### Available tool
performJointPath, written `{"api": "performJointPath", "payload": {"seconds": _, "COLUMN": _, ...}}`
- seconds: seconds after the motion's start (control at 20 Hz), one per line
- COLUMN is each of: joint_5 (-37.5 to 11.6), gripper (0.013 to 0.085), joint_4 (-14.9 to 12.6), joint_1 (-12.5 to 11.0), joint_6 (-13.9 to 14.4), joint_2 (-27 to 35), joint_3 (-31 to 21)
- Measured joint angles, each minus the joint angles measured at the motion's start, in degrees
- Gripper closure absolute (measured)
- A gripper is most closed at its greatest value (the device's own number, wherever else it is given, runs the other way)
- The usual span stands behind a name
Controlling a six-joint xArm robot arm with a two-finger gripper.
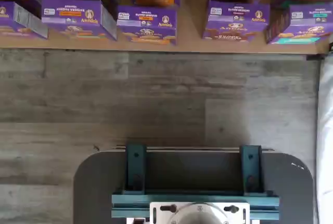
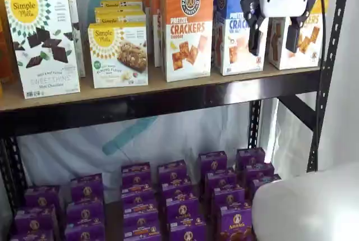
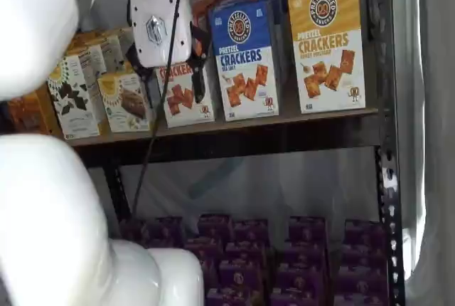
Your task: Retrieve the yellow and white box located on the top shelf, the sixth one from the left
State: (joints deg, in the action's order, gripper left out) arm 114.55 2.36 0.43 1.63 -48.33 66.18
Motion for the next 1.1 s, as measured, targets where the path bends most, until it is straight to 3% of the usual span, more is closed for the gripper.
{"api": "performJointPath", "payload": {"seconds": 0.1, "joint_5": 0.7, "gripper": 0.0130, "joint_4": 3.9, "joint_1": -3.6, "joint_6": -1.7, "joint_2": 0.2, "joint_3": 0.1}}
{"api": "performJointPath", "payload": {"seconds": 0.2, "joint_5": 1.1, "gripper": 0.0130, "joint_4": 5.1, "joint_1": -4.5, "joint_6": -2.2, "joint_2": 0.4, "joint_3": 0.2}}
{"api": "performJointPath", "payload": {"seconds": 0.45, "joint_5": -0.8, "gripper": 0.0130, "joint_4": 3.1, "joint_1": -4.1, "joint_6": -2.9, "joint_2": 0.2, "joint_3": -0.4}}
{"api": "performJointPath", "payload": {"seconds": 0.6, "joint_5": -3.4, "gripper": 0.0130, "joint_4": 1.3, "joint_1": -5.7, "joint_6": -5.2, "joint_2": 0.7, "joint_3": -0.2}}
{"api": "performJointPath", "payload": {"seconds": 1.1, "joint_5": -14.4, "gripper": 0.0130, "joint_4": -0.5, "joint_1": -21.5, "joint_6": -21.4, "joint_2": 10.9, "joint_3": 6.9}}
